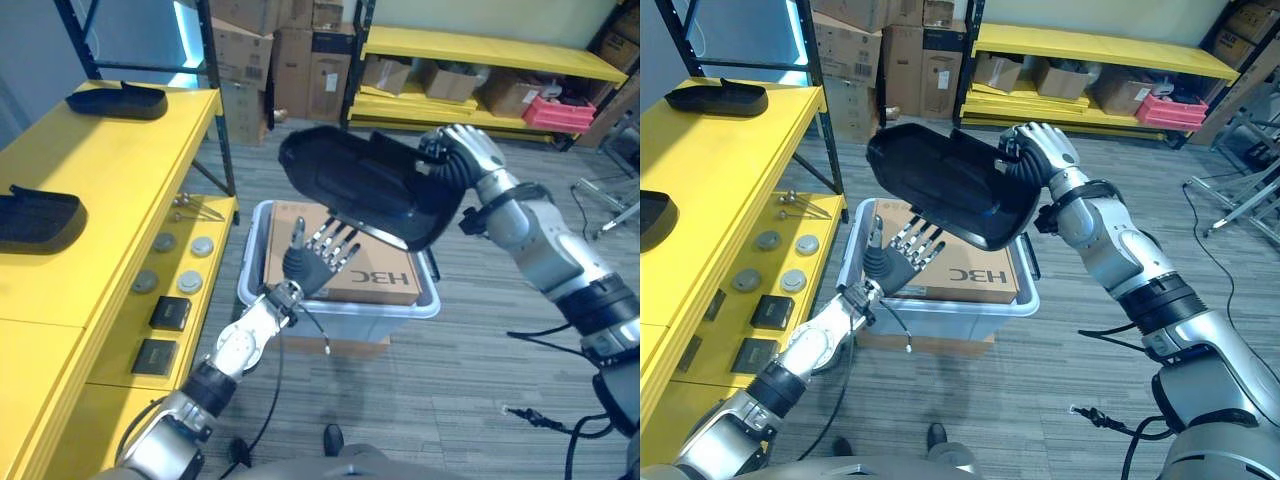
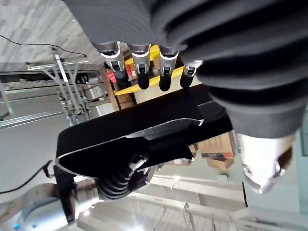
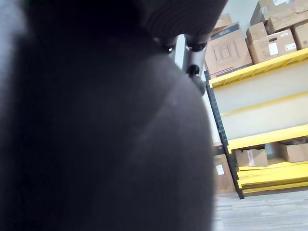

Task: Move parts from the plastic box to the shelf.

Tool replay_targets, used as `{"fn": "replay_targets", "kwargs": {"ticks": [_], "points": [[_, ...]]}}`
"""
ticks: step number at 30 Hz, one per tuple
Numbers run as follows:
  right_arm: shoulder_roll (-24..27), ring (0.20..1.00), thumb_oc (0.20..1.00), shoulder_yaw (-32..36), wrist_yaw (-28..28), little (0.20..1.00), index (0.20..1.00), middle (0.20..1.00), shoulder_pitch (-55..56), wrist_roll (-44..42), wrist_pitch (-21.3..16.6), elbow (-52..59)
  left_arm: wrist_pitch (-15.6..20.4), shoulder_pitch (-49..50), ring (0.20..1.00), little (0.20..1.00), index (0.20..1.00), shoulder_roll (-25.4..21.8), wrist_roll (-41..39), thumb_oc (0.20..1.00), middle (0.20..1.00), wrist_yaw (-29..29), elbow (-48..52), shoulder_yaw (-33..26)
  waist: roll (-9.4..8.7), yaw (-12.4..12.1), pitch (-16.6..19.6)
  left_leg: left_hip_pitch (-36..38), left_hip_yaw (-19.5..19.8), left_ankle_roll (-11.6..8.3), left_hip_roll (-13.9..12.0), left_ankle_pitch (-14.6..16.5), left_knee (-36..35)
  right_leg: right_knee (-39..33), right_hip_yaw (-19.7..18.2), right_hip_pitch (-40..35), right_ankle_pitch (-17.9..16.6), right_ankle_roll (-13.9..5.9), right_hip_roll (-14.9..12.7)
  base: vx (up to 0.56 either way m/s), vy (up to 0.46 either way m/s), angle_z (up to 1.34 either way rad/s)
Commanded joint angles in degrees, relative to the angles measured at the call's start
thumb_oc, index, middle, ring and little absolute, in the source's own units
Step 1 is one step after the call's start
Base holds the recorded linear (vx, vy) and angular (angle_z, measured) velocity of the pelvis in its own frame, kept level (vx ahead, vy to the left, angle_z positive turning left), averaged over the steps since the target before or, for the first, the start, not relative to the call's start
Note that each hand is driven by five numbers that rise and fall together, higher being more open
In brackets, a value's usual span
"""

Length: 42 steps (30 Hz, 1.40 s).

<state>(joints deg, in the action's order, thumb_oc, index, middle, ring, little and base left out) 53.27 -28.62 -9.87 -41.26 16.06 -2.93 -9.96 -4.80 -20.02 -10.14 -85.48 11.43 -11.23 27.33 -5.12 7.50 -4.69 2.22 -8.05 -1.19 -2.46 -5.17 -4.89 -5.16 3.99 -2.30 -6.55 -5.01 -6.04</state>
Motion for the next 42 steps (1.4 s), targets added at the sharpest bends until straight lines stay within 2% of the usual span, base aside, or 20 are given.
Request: {"fn": "replay_targets", "kwargs": {"ticks": [1,5,15,16,24,28,31,32,33,35,37,38,40,41,42], "points": [[-0.47,0.2,0.2,-1.58,1.21,0.2,0.2,0.2,-9.62,-1.81,-5.21,0.0,2.58,-6.38,1.0,1.0,1.0,2.54,0.48,1.0,1.0,0.32,2.12,4.02,1.11,-2.32,0.85,4.67,0.07,-0.77,-2.12,6.6,1.86,1.26,2.31,-3.27,4.08,-0.5,0.1,0.0,0.0,0.0],[-3.83,0.2,0.2,-3.05,1.04,0.2,0.2,0.2,-10.06,-2.54,-8.46,3.15,2.28,-7.37,1.0,1.0,1.0,3.3,1.74,1.0,1.0,-3.06,-0.7,4.72,1.24,-2.94,0.91,4.87,0.97,-0.49,-1.73,6.81,1.75,1.27,3.04,-3.72,4.32,-0.57,0.03,0.01,0.003,0.06],[-9.25,0.2,0.2,-2.21,5.47,0.2,0.2,0.2,-4.95,-3.45,-10.32,11.98,4.18,-8.22,1.0,1.0,1.0,4.31,9.78,1.0,1.0,-9.72,-4.46,2.51,1.45,-3.0,0.52,5.27,1.33,-0.12,-1.52,7.21,1.73,1.17,3.15,-4.02,4.53,-0.8,0.04,0.0,-0.002,0.02],[-9.75,0.2,0.2,-1.91,6.16,0.2,0.2,0.2,-3.53,-4.02,-11.02,13.02,5.01,-8.52,0.2,0.2,0.2,4.43,12.09,0.2,0.2,-10.53,-4.55,2.3,1.5,-2.98,0.51,5.32,1.38,-0.08,-1.44,7.17,1.6,1.13,3.19,-4.02,4.52,-0.89,0.05,0.0,0.0,0.0],[-14.17,0.2,0.2,-1.39,10.1,0.2,0.2,0.2,4.74,-6.47,-16.42,16.71,8.48,-8.0,0.2,0.2,0.2,3.73,14.1,0.2,0.2,-10.05,0.06,1.26,1.53,-3.52,0.06,5.25,1.56,0.03,-1.41,7.03,1.38,1.1,3.77,-3.94,4.45,-1.12,-0.11,0.0,0.0,0.0],[-16.24,0.2,0.2,-1.0,10.64,0.2,0.2,0.2,9.57,-10.33,-19.76,17.75,11.72,-6.8,0.2,0.2,0.2,2.88,15.41,0.2,0.2,-9.63,2.46,0.32,1.63,-3.81,-0.06,5.25,1.61,0.05,-1.41,6.87,1.18,1.02,3.94,-4.02,4.42,-1.07,-0.1,0.0,0.0,0.0],[-18.87,0.2,0.2,0.69,8.29,0.2,0.2,0.2,15.96,-12.69,-24.28,18.11,15.99,-5.15,0.2,0.2,0.2,1.23,21.22,0.2,0.2,-13.02,4.69,-1.75,1.94,-4.16,-0.18,5.13,1.8,0.17,-1.35,6.6,0.85,1.06,4.4,-4.13,4.52,-1.07,-0.09,0.01,0.012,0.0],[-19.34,0.52,0.52,1.12,7.29,0.52,0.52,0.52,17.06,-13.63,-24.6,18.16,16.79,-4.95,0.2,0.2,0.2,0.93,23.03,0.2,0.2,-13.67,4.97,-2.23,2.0,-4.16,-0.18,5.13,1.82,0.19,-1.31,6.56,0.78,1.08,4.44,-4.15,4.53,-1.08,-0.08,0.03,0.047,0.0],[-20.4,1.0,1.0,2.57,5.55,1.0,1.0,1.0,20.13,-14.61,-25.29,18.44,18.34,-4.2,0.2,0.2,0.2,-0.06,27.95,0.2,0.2,-14.92,5.89,-3.57,2.15,-4.17,-0.12,5.1,1.89,0.25,-1.22,6.53,0.62,1.11,4.53,-4.15,4.57,-1.13,-0.07,0.02,0.054,0.01],[-22.4,1.0,1.0,5.81,2.19,1.0,1.0,1.0,25.56,-16.11,-24.21,18.85,21.09,-3.02,0.2,0.2,0.2,-2.14,36.8,0.2,0.2,-18.17,7.48,-5.59,2.45,-3.99,-0.22,4.93,2.02,0.46,-0.95,6.46,0.49,1.29,4.48,-4.03,4.58,-1.18,-0.12,0.01,0.058,0.03],[-23.1,1.0,1.0,7.49,-0.13,1.0,1.0,1.0,28.03,-16.68,-23.91,18.62,22.45,-2.43,0.2,0.2,0.2,-3.12,39.98,0.2,0.2,-19.42,8.05,-6.54,2.59,-3.82,-0.32,4.9,2.1,0.61,-0.8,6.48,0.43,1.42,4.37,-3.94,4.61,-1.19,-0.15,-0.01,0.066,0.05],[-24.69,1.0,1.0,10.99,-4.75,1.0,1.0,1.0,33.09,-18.76,-22.25,17.2,25.14,-1.0,0.2,0.2,0.2,-5.42,48.97,0.2,0.2,-23.14,9.26,-8.67,2.8,-3.34,-0.3,4.91,1.98,0.84,-0.53,6.62,0.3,1.71,4.19,-3.71,4.72,-1.39,-0.29,-0.01,0.1,0.02],[-25.48,1.0,1.0,14.45,-6.47,1.0,1.0,1.0,37.23,-20.68,-21.03,14.69,26.94,0.16,0.2,0.2,0.2,-7.92,56.84,0.2,0.2,-26.75,10.41,-11.04,3.01,-2.62,-0.36,4.83,1.72,1.07,-0.32,6.66,0.26,2.08,3.92,-3.31,4.78,-1.56,-0.42,-0.02,0.102,0.03],[-25.9,1.0,1.0,16.8,-6.13,1.0,1.0,1.0,40.03,-23.29,-18.97,12.43,27.56,1.19,0.2,0.2,0.2,-10.31,64.2,0.2,0.2,-29.28,11.37,-13.02,3.23,-2.02,-0.35,4.84,1.42,1.21,-0.26,6.68,0.25,2.42,3.72,-3.02,4.88,-1.67,-0.54,-0.01,0.094,-0.01],[-25.97,1.0,1.0,17.76,-5.86,1.0,1.0,1.0,41.24,-23.62,-18.38,10.42,27.6,1.62,0.2,0.2,0.2,-11.85,68.0,0.2,0.2,-30.57,11.79,-13.84,3.32,-1.8,-0.34,4.83,1.25,1.26,-0.25,6.69,0.26,2.59,3.64,-2.9,4.96,-1.72,-0.62,0.0,0.072,-0.05]]}}
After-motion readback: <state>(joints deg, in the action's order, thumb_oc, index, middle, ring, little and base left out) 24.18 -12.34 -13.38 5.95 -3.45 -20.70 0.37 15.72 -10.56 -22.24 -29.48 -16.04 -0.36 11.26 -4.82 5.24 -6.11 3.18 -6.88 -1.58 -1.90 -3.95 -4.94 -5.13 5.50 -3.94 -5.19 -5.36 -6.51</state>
